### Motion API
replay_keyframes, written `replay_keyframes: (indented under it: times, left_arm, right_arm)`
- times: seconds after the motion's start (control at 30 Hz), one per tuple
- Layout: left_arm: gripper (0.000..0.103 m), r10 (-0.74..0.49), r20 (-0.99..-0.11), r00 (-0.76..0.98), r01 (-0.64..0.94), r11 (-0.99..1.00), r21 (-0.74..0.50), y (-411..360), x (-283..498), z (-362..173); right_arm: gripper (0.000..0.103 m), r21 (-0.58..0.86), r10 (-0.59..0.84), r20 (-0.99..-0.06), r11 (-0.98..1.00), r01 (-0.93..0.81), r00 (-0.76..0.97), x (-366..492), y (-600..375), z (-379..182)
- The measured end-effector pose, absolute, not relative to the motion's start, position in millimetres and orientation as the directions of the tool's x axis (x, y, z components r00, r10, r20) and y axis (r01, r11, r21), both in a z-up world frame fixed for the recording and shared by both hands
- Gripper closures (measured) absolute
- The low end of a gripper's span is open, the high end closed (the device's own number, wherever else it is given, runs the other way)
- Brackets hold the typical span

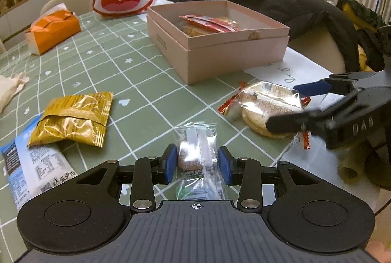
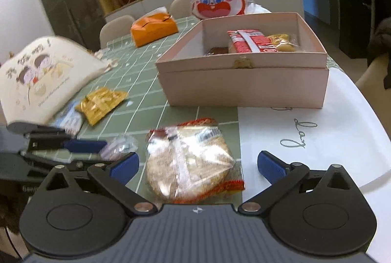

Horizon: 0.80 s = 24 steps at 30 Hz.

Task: Organize snacks
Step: 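Carry the candy packet into the box with left while right lowers the biscuit packet in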

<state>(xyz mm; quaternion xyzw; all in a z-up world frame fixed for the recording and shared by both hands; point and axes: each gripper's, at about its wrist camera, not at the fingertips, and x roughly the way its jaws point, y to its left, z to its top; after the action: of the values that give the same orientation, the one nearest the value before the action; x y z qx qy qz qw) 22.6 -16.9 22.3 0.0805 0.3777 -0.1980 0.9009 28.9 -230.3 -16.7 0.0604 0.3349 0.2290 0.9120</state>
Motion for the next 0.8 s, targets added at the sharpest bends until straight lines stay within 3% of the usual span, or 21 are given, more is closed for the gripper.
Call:
replay_keyframes:
  times: [0.17, 0.27, 0.53, 0.63, 0.8]
  left_arm:
    - [0.061, -0.318, -0.707, 0.631, 0.42, 0.907, -0.033, -10.8, 17.1, 22.6]
    - [0.061, -0.319, -0.707, 0.631, 0.42, 0.907, -0.034, -9.2, 12.6, 22.7]
    - [0.061, -0.327, -0.706, 0.628, 0.407, 0.912, -0.061, -5.2, 10.8, 23.2]
    - [0.061, -0.325, -0.706, 0.629, 0.405, 0.913, -0.06, -5.9, 10.6, 23.1]
    - [0.062, -0.298, -0.7, 0.649, 0.407, 0.913, -0.011, -14.7, 1.2, 22.4]
  right_arm:
    - [0.001, 0.059, 0.387, -0.652, 0.883, -0.466, 0.652, 16.7, -206.5, -16.1]
    - [0.001, -0.022, 0.37, -0.631, 0.87, -0.493, 0.682, 10.0, -196.7, -12.4]
    - [0.003, 0.08, 0.388, -0.667, 0.886, -0.457, 0.636, 42.2, -202.3, -11.4]
    - [0.02, 0.068, 0.376, -0.656, 0.893, -0.446, 0.654, 39.8, -205.9, -10.6]
    - [0.021, 0.04, 0.37, -0.644, 0.89, -0.453, 0.67, 18.7, -215.3, 2.4]
